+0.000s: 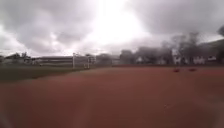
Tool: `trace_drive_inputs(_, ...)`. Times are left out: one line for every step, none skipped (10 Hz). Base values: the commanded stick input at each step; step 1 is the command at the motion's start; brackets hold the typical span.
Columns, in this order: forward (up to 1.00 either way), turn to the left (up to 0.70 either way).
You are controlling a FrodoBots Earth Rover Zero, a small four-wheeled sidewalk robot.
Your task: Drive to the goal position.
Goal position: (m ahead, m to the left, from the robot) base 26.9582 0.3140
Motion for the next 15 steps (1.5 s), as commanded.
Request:
trace_drive_inputs(0.7, 0.0)
trace_drive_inputs(0.7, 0.0)
trace_drive_inputs(0.7, 0.0)
trace_drive_inputs(0.7, 0.0)
trace_drive_inputs(0.7, 0.0)
trace_drive_inputs(0.7, 0.0)
trace_drive_inputs(0.7, 0.0)
trace_drive_inputs(0.7, 0.0)
trace_drive_inputs(0.7, 0.0)
trace_drive_inputs(0.7, 0.0)
trace_drive_inputs(0.7, 0.0)
trace_drive_inputs(0.7, 0.0)
trace_drive_inputs(0.7, 0.0)
trace_drive_inputs(0.7, 0.0)
trace_drive_inputs(0.7, 0.0)
